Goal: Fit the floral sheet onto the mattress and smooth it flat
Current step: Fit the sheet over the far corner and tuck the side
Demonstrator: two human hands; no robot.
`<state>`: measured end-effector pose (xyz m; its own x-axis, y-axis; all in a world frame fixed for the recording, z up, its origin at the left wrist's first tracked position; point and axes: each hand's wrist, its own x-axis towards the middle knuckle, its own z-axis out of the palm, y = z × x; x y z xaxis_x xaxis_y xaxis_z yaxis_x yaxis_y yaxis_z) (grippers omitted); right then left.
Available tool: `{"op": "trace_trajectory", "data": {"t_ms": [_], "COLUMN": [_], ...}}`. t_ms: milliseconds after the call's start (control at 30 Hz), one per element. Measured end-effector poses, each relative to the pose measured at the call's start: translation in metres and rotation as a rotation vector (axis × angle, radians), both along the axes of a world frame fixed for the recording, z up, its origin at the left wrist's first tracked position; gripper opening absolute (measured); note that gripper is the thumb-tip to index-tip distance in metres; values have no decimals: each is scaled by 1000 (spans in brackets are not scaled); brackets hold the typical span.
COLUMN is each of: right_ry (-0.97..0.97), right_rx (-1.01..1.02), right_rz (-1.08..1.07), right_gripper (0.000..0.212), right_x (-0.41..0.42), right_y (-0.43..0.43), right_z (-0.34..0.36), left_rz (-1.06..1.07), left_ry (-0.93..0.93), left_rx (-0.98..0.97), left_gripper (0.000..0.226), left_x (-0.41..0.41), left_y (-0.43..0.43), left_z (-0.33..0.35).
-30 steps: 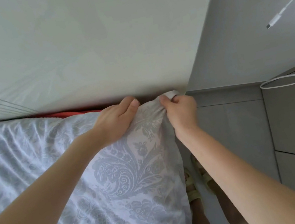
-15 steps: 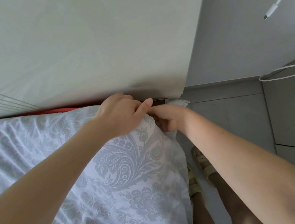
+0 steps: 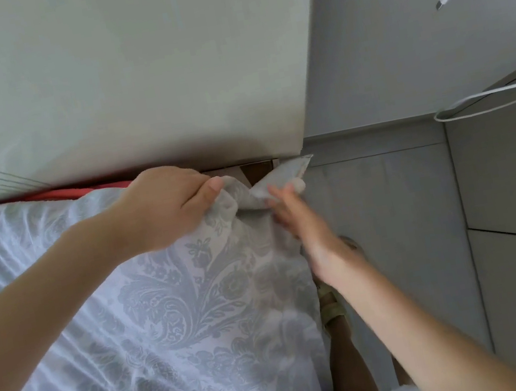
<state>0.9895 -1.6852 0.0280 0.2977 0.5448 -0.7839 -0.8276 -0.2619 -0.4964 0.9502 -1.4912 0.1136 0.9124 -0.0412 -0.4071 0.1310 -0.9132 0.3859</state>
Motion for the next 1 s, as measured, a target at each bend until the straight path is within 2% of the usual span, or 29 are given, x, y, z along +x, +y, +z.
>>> {"op": "trace_trajectory", "data": {"t_ms": [100, 200, 267, 333, 433, 500, 567, 600, 667, 767, 867, 933, 1000], "right_ry": [200, 345, 437, 477, 403, 167, -108, -154, -99, -31, -80, -111, -142], "right_rx": [270, 324, 314, 270, 137, -36, -186, -201, -72, 167, 135, 101, 84], "right_rz": [200, 304, 288, 252, 188, 167, 112, 59, -13, 110, 202, 219, 242], "right_gripper": [59, 72, 83, 81, 75, 76, 71, 67, 59, 55, 77, 64, 47], "right_x": [-30, -29, -17, -4, 12, 22, 35, 40, 44, 33, 34, 42, 47], "right_y": [35, 45, 37, 29, 22, 15, 3, -3, -12, -3, 15, 18, 16], "right_z": [1, -3, -11, -21, -40, -52, -61, -62, -56, -50, -55, -59, -63], "left_rz": [-1, 42, 60, 59, 33, 53, 72, 82, 93, 108, 124, 83, 13], "left_ry": [-95, -90, -54, 7, 118, 164, 187, 196, 189, 182, 162, 114, -4], "left_rx": [19, -26, -20, 41, 148, 182, 194, 198, 200, 181, 139, 113, 96], "left_gripper": [82, 84, 83, 87, 80, 63, 59, 59, 59, 53, 40, 44, 62], "left_x": [-18, -29, -22, -4, 27, 43, 54, 58, 64, 67, 67, 62, 54], "left_y": [10, 14, 9, 2, -11, -20, -26, -28, -29, -30, -31, -33, -38], "left_z": [22, 36, 31, 12, -28, -54, -74, -81, -93, -97, -97, -97, -94]}}
